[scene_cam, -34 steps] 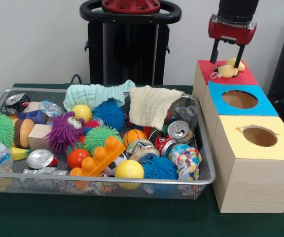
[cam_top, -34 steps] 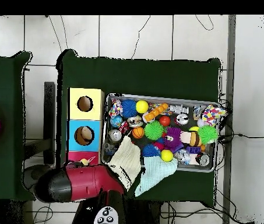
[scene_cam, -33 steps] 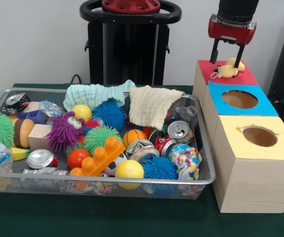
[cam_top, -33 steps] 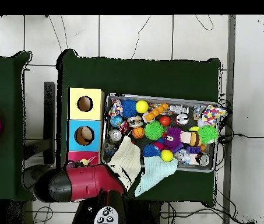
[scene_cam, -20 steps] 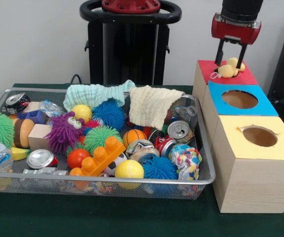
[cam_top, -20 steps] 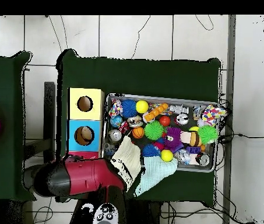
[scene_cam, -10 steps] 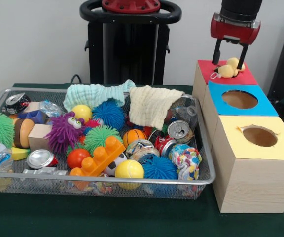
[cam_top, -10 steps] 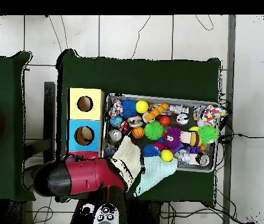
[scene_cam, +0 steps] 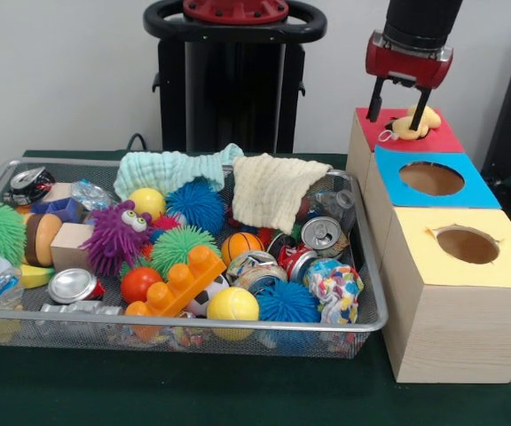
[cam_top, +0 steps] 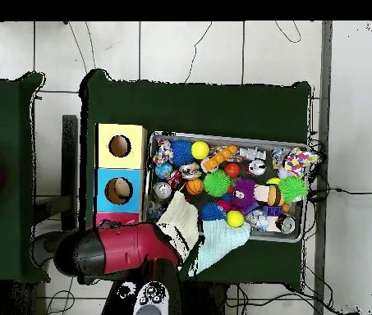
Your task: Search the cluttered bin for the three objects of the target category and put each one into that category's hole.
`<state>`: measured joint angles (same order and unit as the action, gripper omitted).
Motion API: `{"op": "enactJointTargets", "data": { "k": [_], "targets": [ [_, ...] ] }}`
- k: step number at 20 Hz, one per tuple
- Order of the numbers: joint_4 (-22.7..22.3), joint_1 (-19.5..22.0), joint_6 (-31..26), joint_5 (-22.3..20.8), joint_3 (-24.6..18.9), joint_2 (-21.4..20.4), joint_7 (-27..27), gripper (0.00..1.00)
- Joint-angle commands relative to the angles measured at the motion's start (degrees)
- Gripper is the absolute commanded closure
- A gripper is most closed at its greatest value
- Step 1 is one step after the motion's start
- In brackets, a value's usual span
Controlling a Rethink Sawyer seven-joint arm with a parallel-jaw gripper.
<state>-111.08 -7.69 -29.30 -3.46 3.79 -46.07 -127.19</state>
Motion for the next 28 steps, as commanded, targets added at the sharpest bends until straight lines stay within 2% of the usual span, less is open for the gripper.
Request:
{"op": "enactJointTargets", "data": {
  "k": [1, 3, 4, 7, 11, 21, 28],
  "targets": [
    [0.99, 0.54, -2.11, -2.47, -1.00, 2.90, -2.91, 0.00],
    [1.05, 0.51, -1.87, -2.29, -1.21, 2.89, -2.99, 0.00],
    [0.74, 0.57, -1.42, -2.14, -1.31, 2.71, -2.99, 1.00],
    [0.24, 1.20, -0.89, -1.30, -2.04, 2.31, -3.06, 1.00],
    [1.85, 0.31, -2.61, -0.18, -2.64, 2.60, -3.87, 1.00],
    [1.33, 1.37, -1.50, -1.68, -1.34, 2.11, -2.85, 1.00],
    [1.27, 4.12, -2.57, -2.28, -1.30, -1.80, 0.09, 1.00]
  ]
}}
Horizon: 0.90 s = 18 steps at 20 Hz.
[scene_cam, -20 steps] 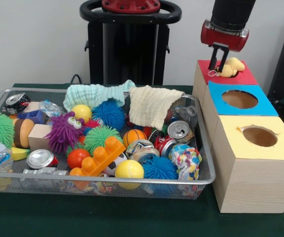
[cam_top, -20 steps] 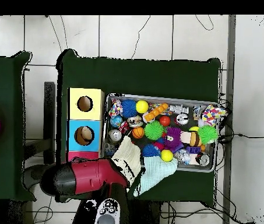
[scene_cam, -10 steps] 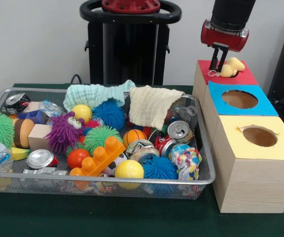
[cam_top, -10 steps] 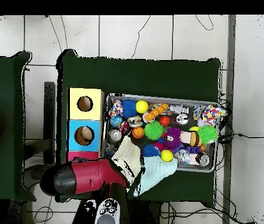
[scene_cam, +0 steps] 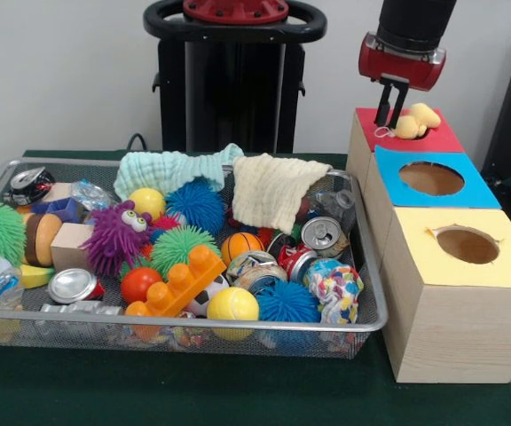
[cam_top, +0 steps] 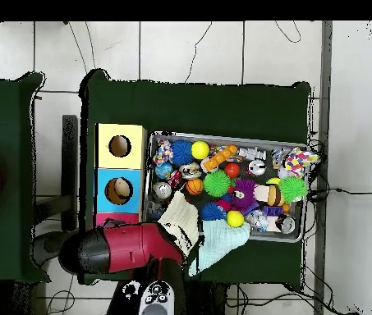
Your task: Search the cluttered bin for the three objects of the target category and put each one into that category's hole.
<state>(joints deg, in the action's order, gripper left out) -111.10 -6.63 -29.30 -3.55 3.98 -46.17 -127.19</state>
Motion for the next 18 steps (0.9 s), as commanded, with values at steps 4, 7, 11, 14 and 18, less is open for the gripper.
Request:
{"op": "enactJointTargets", "data": {
  "k": [4, 7, 11, 14, 18],
  "targets": [
    [2.59, 3.98, -1.20, -2.28, -2.17, 1.07, -0.37, 1.00],
    [3.55, 4.21, -0.56, -2.18, -2.41, 2.13, -1.03, 1.00],
    [2.85, 4.48, -8.98, -2.03, -1.18, -7.29, 1.62, 1.00],
    [2.98, 4.48, -14.27, -2.40, -0.10, -12.36, 3.09, 1.00],
    [4.27, 4.30, -17.82, -2.93, 0.01, -14.27, 2.84, 1.00]
  ]
}}
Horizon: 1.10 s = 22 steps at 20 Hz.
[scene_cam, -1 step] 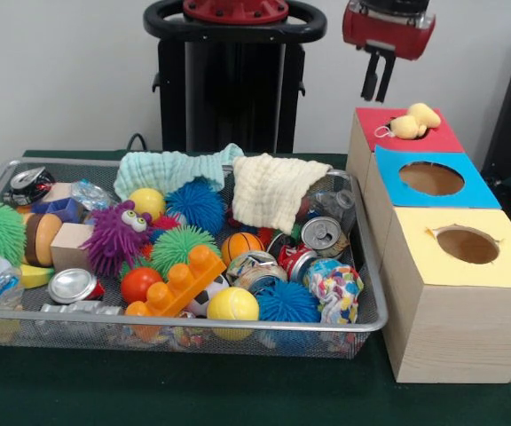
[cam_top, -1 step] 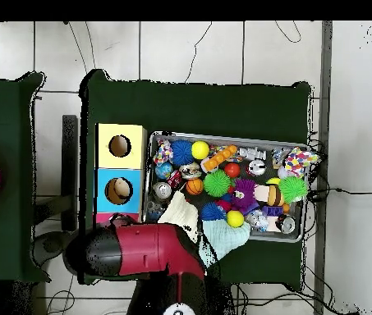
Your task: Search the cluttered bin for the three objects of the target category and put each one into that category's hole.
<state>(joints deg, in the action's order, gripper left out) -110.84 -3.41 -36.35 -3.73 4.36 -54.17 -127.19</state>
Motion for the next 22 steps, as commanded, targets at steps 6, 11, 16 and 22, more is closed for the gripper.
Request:
{"op": "enactJointTargets", "data": {
  "k": [6, 11, 16, 22],
  "targets": [
    [6.84, 0.42, -10.39, -4.69, -0.59, -4.42, -0.12, 1.00],
    [13.49, 0.89, -2.50, -7.38, 0.14, 5.83, -5.03, 1.00],
    [21.63, 1.48, 1.65, -6.89, 1.33, 16.17, -9.16, 1.00],
    [26.46, 0.64, -0.18, -7.48, 2.94, 18.90, -6.80, 1.00]
  ]
}}
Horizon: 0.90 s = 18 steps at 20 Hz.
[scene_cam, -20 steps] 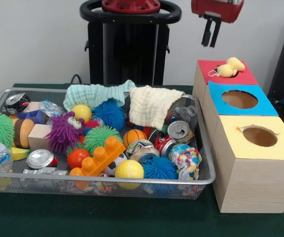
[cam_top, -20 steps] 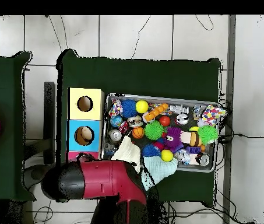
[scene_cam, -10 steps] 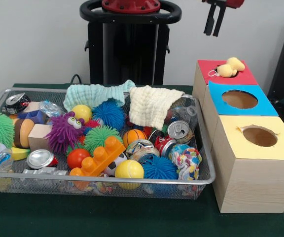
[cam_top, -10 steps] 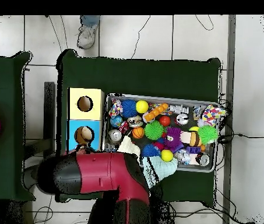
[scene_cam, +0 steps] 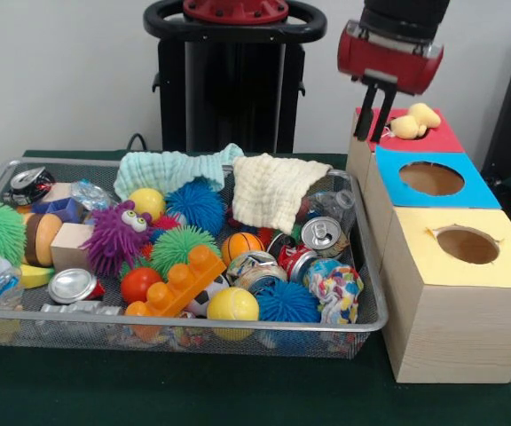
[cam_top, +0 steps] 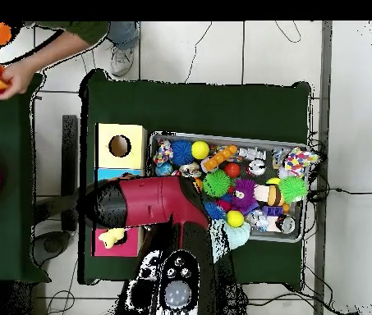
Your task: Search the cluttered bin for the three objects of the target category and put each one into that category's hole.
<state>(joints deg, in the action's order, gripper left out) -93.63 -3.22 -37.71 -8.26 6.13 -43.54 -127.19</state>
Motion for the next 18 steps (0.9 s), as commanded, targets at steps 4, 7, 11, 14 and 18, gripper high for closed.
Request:
{"op": "enactJointTargets", "data": {
  "k": [4, 7, 11, 14, 18],
  "targets": [
    [10.25, -0.54, -0.79, 0.27, 1.71, 9.57, -10.26, 1.00],
    [10.66, -2.85, -5.04, 4.40, 2.25, 9.33, -15.48, 1.00],
    [10.66, -4.61, -9.90, 9.35, 1.93, 8.35, -17.66, 1.00],
    [5.91, -4.27, -6.65, 13.02, 1.11, 6.96, -17.66, 1.00],
    [1.94, -6.24, -4.19, 17.64, 1.08, 7.71, -19.56, 1.00]
  ]
}}
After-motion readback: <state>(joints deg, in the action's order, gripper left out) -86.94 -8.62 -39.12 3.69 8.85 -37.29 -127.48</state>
